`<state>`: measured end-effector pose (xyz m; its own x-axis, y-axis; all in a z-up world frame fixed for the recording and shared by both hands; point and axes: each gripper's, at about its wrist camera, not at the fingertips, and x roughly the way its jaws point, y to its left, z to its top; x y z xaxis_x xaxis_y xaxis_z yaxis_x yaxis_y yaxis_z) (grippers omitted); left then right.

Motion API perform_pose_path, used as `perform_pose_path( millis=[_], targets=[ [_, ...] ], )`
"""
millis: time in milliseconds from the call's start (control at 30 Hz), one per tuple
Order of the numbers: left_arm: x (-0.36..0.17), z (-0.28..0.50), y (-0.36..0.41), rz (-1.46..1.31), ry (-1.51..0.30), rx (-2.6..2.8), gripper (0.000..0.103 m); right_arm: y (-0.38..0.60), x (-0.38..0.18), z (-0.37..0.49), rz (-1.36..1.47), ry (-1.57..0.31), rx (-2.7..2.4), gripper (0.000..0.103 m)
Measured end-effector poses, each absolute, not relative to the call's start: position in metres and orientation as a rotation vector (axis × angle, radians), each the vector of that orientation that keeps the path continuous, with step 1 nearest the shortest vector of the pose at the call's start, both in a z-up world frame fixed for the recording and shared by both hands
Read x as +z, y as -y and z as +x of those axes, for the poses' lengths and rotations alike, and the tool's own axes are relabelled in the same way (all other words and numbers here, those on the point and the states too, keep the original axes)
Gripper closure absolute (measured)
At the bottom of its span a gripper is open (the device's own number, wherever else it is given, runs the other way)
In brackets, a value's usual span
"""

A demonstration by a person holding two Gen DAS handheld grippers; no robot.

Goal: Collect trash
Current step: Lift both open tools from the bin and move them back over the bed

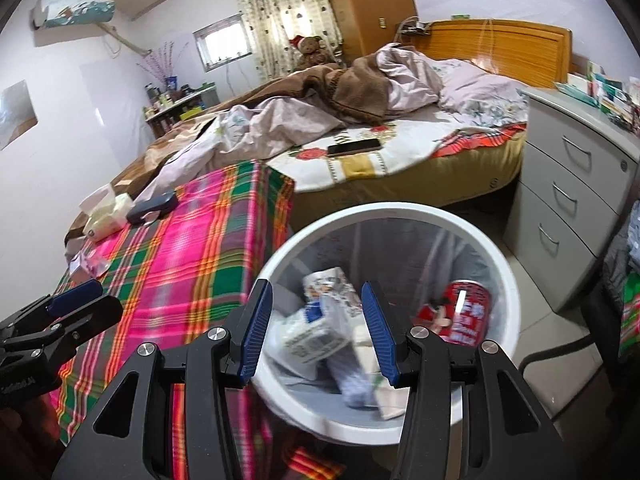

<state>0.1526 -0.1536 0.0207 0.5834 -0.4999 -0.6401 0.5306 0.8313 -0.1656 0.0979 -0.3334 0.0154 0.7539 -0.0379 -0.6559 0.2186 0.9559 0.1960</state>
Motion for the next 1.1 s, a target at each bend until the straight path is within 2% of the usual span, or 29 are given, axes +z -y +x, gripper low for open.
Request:
perform_pose_path(
  millis=[1100],
  targets=[
    [0.005, 0.202, -0.029, -0.110, -0.734, -0.227, 0.029, 0.208, 0.009, 0.173, 0.157, -0.748, 0.138, 0.055]
  ],
)
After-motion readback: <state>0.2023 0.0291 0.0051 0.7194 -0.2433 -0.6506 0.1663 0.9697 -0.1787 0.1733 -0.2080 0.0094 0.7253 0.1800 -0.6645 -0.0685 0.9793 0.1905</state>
